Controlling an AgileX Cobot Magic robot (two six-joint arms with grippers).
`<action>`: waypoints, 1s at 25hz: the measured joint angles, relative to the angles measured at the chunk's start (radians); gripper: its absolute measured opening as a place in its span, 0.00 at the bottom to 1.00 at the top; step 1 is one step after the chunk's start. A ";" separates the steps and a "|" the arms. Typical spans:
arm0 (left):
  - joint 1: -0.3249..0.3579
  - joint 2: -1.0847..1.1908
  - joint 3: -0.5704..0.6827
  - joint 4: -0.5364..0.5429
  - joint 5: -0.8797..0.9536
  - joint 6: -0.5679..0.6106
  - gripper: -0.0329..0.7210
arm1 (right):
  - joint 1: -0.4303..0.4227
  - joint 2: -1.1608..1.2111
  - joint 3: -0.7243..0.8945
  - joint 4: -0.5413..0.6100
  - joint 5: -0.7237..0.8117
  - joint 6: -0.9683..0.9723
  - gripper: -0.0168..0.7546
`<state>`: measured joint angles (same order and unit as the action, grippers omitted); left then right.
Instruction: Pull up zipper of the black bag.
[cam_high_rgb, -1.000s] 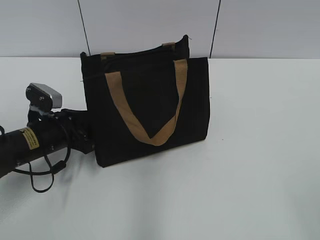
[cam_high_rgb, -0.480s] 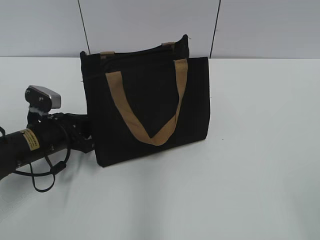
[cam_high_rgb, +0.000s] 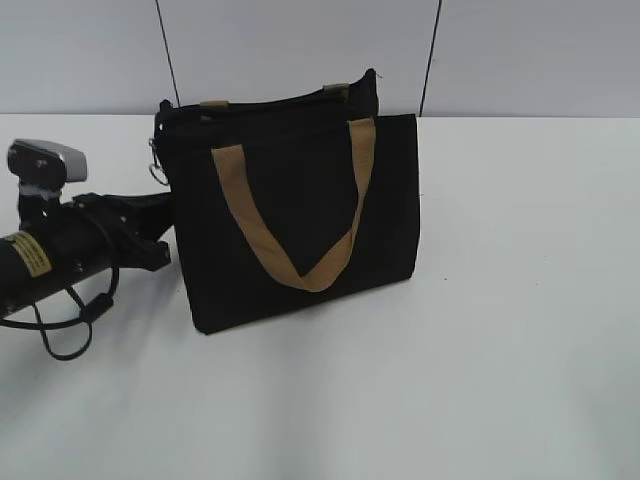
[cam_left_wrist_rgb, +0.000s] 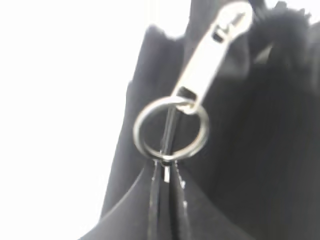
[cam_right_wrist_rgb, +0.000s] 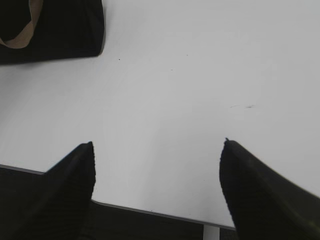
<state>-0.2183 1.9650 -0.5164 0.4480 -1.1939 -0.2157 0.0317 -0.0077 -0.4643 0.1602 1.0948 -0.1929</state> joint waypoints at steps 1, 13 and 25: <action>0.004 -0.044 0.010 -0.007 0.022 -0.001 0.05 | 0.000 0.000 0.000 0.000 0.000 0.000 0.78; 0.010 -0.578 0.031 -0.005 0.449 -0.002 0.05 | 0.000 0.000 0.000 0.028 -0.001 0.000 0.78; 0.004 -0.675 -0.010 0.036 0.613 -0.013 0.05 | 0.003 0.407 -0.053 0.418 -0.121 -0.500 0.78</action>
<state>-0.2148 1.2903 -0.5259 0.4842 -0.5805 -0.2285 0.0345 0.3989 -0.5168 0.5784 0.9741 -0.6932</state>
